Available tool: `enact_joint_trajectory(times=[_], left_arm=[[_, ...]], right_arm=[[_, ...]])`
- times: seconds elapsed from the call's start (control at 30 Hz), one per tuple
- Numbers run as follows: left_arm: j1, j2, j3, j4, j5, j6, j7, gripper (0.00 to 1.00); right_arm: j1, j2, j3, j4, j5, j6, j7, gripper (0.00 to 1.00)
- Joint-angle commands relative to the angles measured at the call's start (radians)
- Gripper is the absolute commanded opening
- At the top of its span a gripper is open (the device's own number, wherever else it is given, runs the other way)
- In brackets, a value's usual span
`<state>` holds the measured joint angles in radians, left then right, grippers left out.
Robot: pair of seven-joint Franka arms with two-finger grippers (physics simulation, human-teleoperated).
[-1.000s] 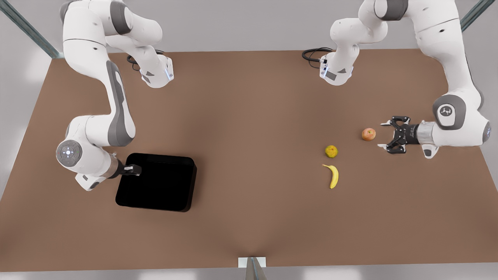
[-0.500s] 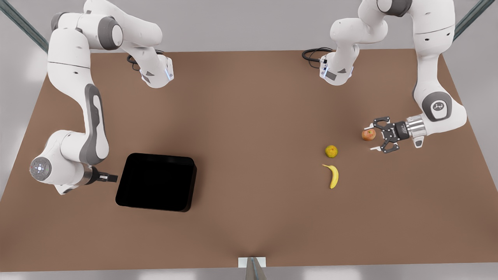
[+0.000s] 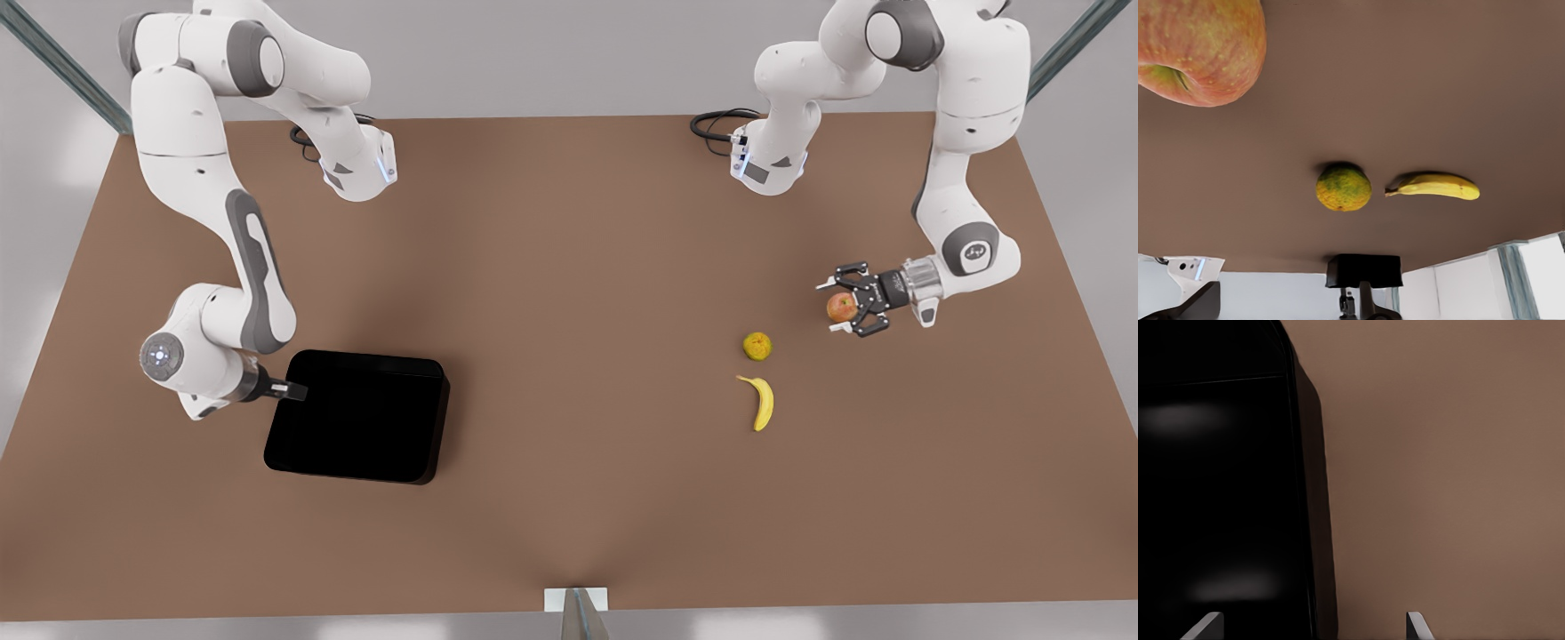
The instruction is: Place the storage box in the middle with the right arm, and place the apple in the storage box with the left arm
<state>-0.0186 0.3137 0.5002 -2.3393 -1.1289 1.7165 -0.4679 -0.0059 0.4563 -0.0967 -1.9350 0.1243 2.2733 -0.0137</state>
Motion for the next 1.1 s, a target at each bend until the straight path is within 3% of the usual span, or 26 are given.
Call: enact_joint_trajectory(times=[0.0,0.23,0.3,0.33,0.37,0.47,0.5,0.67,0.93,1.07], left_arm=[[0.002,0.005,0.009,0.002,-0.002,0.0,0.0,1.0],[0.002,0.054,0.06,0.012,0.008,-0.006,0.025,1.0],[0.002,0.064,0.06,0.008,0.006,-0.006,0.043,1.0],[0.0,0.08,0.06,0.008,0.006,-0.008,0.064,1.0],[0.002,0.096,0.06,0.008,0.003,-0.003,0.081,1.0],[0.002,0.117,0.063,0.012,-0.003,-0.002,0.103,1.0],[0.023,0.122,0.063,0.014,-0.002,-0.005,0.11,1.0],[0.109,0.176,0.063,0.031,0.003,-0.018,0.146,1.0],[0.114,0.239,0.061,0.032,-0.032,-0.012,0.189,1.0],[0.114,0.266,0.057,0.046,-0.063,-0.006,0.189,1.0]], right_arm=[[0.0,0.005,0.0,-0.001,0.0,0.0,0.001,1.0],[0.0,0.056,0.003,0.007,0.001,0.061,-0.014,0.99],[-0.003,0.056,0.003,0.007,0.001,0.061,-0.046,0.81],[-0.002,0.056,0.003,0.007,0.001,0.061,-0.051,0.57],[-0.005,0.056,0.003,0.007,0.001,0.061,-0.063,0.44],[-0.005,0.062,0.003,0.007,0.001,0.065,-0.065,0.39],[-0.002,0.064,0.003,0.008,0.001,0.065,-0.065,0.23],[0.0,0.067,0.005,0.024,0.001,0.055,-0.063,0.21],[0.0,0.071,0.025,0.048,0.001,0.054,-0.086,0.21],[0.0,0.045,0.135,0.117,0.001,-0.006,-0.085,0.21]])
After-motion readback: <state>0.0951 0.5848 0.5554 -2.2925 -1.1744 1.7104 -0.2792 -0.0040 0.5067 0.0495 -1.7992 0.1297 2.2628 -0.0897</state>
